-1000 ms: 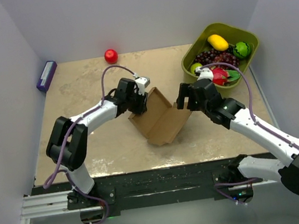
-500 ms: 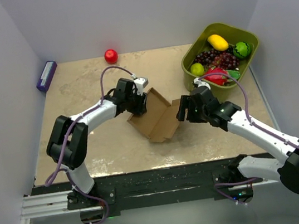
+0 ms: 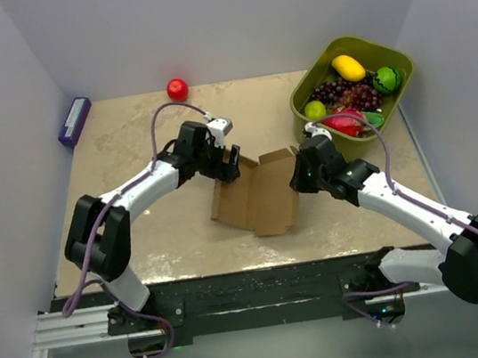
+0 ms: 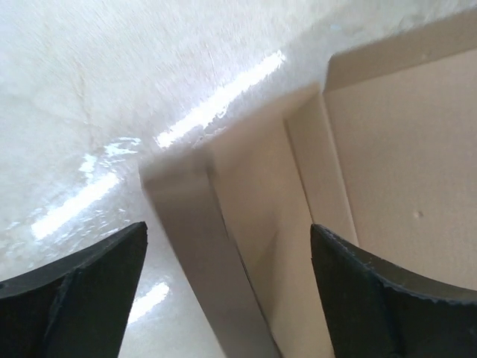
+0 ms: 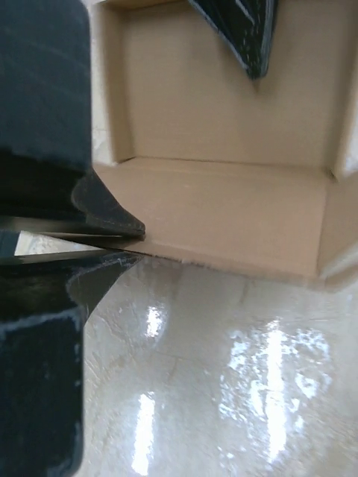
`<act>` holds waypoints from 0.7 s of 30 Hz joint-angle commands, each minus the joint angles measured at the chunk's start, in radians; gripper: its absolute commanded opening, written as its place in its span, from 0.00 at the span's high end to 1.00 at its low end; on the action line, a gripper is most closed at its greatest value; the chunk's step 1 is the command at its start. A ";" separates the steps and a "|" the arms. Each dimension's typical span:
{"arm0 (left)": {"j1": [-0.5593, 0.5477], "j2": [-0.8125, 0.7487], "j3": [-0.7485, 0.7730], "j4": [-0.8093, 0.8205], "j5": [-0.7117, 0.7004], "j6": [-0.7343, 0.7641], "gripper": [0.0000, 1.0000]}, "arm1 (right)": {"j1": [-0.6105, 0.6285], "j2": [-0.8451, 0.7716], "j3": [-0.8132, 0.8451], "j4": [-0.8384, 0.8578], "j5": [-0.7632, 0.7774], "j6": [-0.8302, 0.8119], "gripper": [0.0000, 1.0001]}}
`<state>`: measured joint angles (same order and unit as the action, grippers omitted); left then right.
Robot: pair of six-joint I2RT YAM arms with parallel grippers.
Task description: Fold the paper box
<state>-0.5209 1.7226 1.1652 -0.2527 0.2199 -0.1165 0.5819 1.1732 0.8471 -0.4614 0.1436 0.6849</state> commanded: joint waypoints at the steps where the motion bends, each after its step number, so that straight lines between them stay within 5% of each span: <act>1: 0.025 -0.135 -0.015 0.064 -0.010 0.004 0.00 | -0.001 0.006 0.076 -0.028 0.076 -0.093 0.90; 4: 0.025 -0.231 -0.059 0.113 -0.039 0.029 0.00 | -0.001 0.046 0.115 -0.061 0.093 -0.163 1.00; 8: 0.025 -0.391 -0.119 0.182 -0.041 0.080 0.00 | -0.001 0.089 0.173 -0.076 0.102 -0.284 1.00; 16: 0.025 -0.505 -0.168 0.237 0.452 0.184 0.00 | -0.001 0.135 0.277 -0.026 -0.205 -0.631 1.00; 21: 0.027 -0.552 -0.190 0.237 0.486 0.215 0.00 | -0.001 0.197 0.361 -0.068 -0.347 -0.679 1.00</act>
<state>-0.4988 1.2167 0.9936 -0.0525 0.5827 0.0402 0.5816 1.3296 1.1225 -0.5129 -0.0414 0.1253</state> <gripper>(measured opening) 0.995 0.015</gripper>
